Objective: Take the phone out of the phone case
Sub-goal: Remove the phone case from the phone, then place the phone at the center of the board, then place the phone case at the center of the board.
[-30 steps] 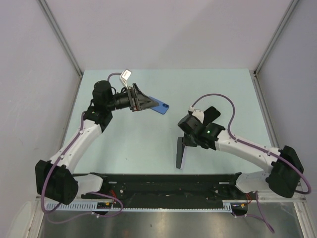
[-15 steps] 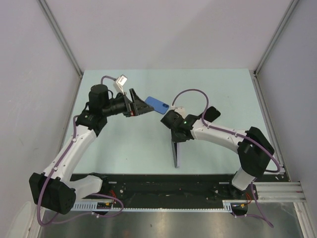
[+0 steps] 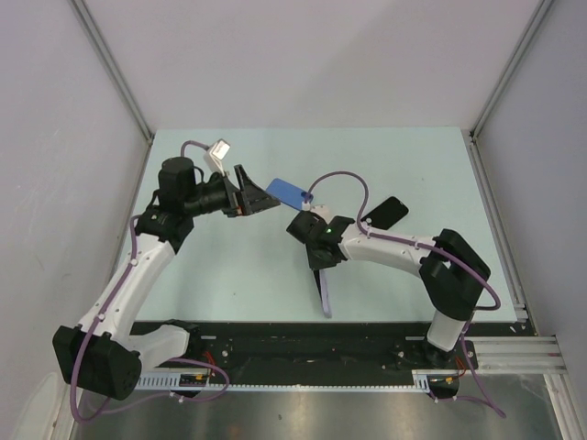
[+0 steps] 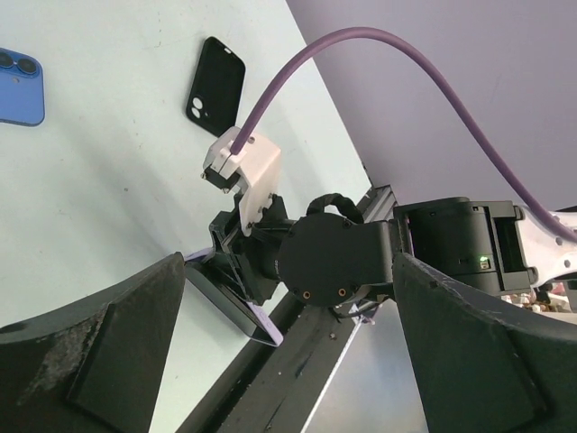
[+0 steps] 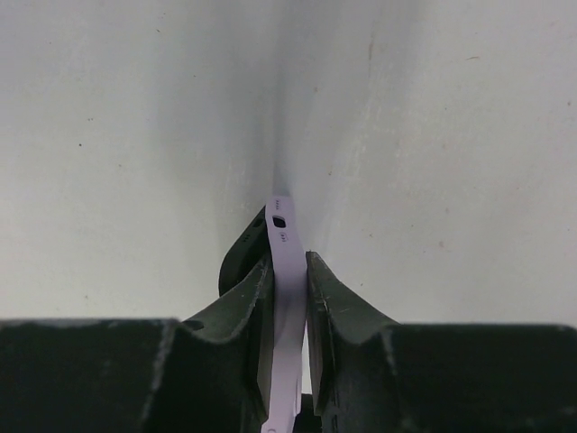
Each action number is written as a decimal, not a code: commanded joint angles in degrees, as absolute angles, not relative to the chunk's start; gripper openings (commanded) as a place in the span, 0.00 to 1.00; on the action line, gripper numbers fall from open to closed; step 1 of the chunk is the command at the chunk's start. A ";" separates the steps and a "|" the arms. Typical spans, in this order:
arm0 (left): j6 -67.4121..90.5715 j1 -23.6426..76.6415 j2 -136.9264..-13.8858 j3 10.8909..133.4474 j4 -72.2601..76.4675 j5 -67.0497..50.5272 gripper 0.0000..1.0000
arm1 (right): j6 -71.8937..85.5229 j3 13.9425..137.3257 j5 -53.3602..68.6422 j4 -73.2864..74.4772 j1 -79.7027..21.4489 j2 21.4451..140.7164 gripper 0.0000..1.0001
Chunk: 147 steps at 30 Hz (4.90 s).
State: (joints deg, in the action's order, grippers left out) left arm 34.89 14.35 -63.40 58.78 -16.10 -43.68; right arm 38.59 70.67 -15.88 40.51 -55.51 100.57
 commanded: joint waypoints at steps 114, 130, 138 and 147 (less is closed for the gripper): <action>60.85 24.62 -98.97 59.94 -11.75 -40.71 0.75 | 40.25 72.34 -35.42 44.03 -45.97 97.30 0.00; 41.05 15.21 -74.46 52.65 -20.91 -33.49 0.82 | 44.13 52.13 -31.11 42.54 -20.76 76.13 0.03; 38.24 14.68 -71.11 53.70 -24.25 -32.35 0.90 | 39.64 50.80 -26.55 38.58 -8.88 70.85 1.00; 30.94 10.46 -62.86 56.60 -29.97 -29.97 0.95 | 38.85 50.71 -25.93 41.31 -6.94 61.01 1.00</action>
State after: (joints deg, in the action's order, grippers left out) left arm 36.16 12.84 -68.71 53.34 -27.18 -31.64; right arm 39.83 50.46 -26.11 40.71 -8.03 65.82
